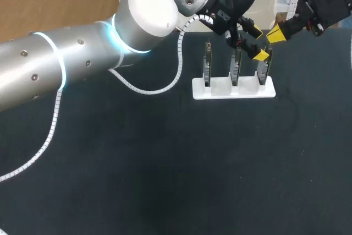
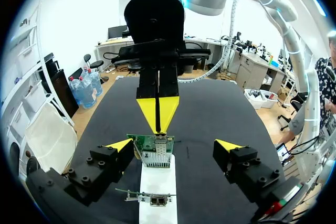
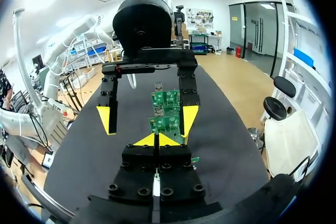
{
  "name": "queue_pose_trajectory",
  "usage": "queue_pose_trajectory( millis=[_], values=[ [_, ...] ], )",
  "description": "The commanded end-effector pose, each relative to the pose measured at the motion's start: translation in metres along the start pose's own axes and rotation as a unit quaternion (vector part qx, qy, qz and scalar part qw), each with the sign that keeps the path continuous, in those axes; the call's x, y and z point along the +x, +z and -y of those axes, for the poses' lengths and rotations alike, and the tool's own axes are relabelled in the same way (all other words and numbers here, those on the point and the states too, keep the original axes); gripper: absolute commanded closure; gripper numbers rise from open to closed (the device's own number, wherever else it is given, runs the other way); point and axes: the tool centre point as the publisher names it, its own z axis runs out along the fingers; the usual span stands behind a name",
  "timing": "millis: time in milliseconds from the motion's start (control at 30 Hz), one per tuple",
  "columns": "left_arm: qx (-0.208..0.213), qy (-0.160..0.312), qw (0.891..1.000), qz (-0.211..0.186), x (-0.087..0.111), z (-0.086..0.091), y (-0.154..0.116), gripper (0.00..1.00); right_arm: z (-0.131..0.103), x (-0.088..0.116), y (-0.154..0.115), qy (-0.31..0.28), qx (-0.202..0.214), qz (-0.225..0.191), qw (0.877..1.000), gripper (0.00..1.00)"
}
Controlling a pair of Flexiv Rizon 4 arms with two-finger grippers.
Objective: Pick up the optical module with the left hand, and insert it into the network port with the right hand.
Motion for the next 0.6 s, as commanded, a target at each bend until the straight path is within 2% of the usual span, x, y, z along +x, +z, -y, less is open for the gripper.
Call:
queue_pose_trajectory(
  millis=[33, 600],
  values=[
    [0.001, -0.001, 1.0, -0.003, -0.0011, -0.001, -0.0001, 0.0, 0.001, 0.0021, 0.0032, 0.002, -0.001, -0.001, 1.0, 1.0],
    [0.001, -0.001, 1.0, -0.003, -0.0011, -0.001, -0.0001, 0.0, 0.0027, 0.0051, 0.0055, 0.008, -0.003, -0.001, 1.0, 1.0]
  ],
)
